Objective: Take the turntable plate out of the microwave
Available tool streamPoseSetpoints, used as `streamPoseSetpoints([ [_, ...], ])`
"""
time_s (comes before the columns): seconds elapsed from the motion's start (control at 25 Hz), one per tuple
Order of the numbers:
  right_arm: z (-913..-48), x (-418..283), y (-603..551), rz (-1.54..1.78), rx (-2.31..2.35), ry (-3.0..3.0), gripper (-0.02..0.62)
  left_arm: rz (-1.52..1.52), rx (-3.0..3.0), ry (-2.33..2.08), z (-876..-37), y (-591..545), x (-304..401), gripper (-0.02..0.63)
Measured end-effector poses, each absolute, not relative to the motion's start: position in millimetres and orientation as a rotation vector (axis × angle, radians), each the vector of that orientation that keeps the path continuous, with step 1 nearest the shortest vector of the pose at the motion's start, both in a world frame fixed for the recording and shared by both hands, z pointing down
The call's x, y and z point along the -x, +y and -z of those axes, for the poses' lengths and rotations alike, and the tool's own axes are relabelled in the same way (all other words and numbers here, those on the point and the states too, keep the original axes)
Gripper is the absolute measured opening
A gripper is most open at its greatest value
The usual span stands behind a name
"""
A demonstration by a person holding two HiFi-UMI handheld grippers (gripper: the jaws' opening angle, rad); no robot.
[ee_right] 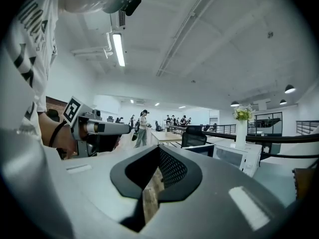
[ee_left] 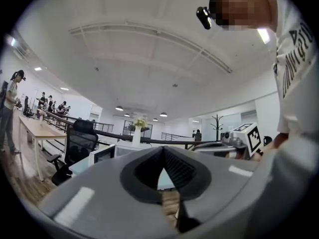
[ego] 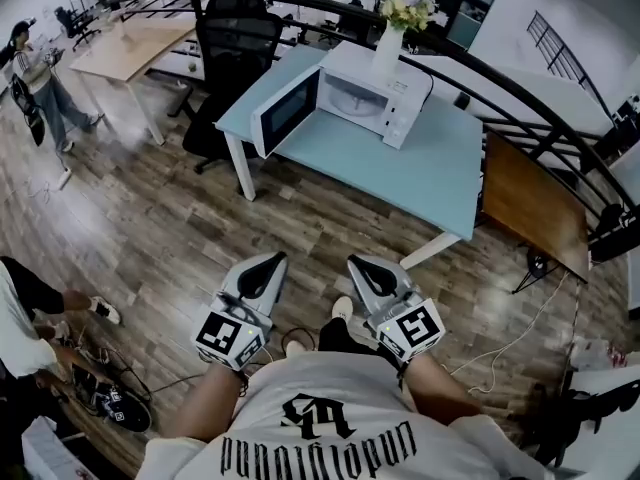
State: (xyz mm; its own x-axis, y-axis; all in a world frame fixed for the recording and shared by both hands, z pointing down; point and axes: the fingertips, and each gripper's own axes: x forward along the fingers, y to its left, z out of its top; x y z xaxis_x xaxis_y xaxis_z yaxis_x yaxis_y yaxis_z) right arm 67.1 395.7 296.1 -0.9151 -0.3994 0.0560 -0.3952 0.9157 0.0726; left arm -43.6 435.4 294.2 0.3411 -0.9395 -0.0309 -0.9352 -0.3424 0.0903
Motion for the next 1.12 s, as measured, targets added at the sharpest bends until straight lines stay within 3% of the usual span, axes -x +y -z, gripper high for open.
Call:
streamPoseSetpoints([
  [0.6, -315, -49, 267, 0.015, -0.573, -3.033, 0.0, 0.076, -2.47, -1.806, -310, 324, 62, 0.049],
  [1.12, -319, -76, 129, -0.008, -0.568, -3.024, 0.0, 0.031, -2.487, -1.784, -322, 189, 34, 0.049],
])
